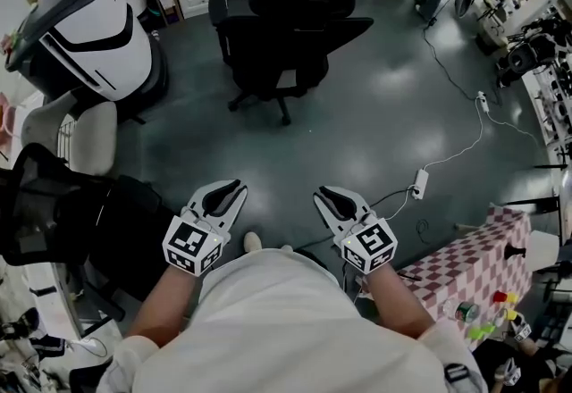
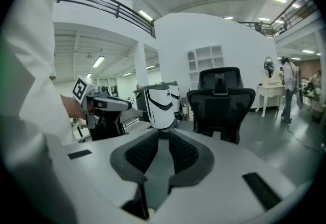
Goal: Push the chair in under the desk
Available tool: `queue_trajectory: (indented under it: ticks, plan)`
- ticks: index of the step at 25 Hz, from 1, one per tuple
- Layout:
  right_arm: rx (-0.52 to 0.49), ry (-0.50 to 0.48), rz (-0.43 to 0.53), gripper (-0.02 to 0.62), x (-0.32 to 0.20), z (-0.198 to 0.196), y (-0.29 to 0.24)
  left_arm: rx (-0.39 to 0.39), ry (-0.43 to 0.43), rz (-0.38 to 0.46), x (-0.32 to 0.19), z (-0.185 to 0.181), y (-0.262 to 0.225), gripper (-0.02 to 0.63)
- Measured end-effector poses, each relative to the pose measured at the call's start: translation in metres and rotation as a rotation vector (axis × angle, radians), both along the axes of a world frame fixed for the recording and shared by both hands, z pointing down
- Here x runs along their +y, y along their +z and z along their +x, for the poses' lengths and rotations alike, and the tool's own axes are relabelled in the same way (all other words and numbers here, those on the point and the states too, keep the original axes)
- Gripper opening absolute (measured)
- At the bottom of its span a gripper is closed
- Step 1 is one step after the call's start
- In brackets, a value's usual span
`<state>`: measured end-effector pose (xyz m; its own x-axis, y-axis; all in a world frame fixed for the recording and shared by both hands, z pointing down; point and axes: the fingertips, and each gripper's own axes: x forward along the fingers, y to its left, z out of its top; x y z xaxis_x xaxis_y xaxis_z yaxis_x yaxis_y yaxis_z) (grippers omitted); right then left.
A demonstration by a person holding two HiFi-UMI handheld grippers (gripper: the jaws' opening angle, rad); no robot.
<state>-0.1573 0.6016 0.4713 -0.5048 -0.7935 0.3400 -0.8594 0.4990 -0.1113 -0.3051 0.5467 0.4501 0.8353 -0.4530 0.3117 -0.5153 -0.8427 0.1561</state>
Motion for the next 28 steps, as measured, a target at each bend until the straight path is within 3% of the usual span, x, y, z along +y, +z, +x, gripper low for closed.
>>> queue_trajectory:
  ticks: [2, 9, 13, 21, 28]
  plan:
    - [0.001, 0.015, 0.004, 0.064, -0.005, 0.0, -0.001, 0.004, -0.006, 0.003, -0.006, -0.005, 0.0, 0.09]
    - [0.069, 0.063, 0.024, 0.092, -0.024, 0.004, 0.003, -0.02, 0.023, 0.024, -0.029, -0.01, 0.011, 0.121]
    - [0.075, 0.077, 0.021, 0.092, -0.038, 0.027, 0.002, -0.033, 0.033, 0.023, -0.042, -0.001, 0.015, 0.121]
    - [0.083, 0.066, 0.059, 0.092, -0.117, 0.093, -0.007, -0.084, -0.007, 0.061, -0.109, 0.044, 0.009, 0.121]
    - [0.115, -0.015, 0.085, 0.092, -0.187, 0.151, -0.011, -0.151, -0.053, 0.102, -0.174, 0.096, 0.004, 0.121]
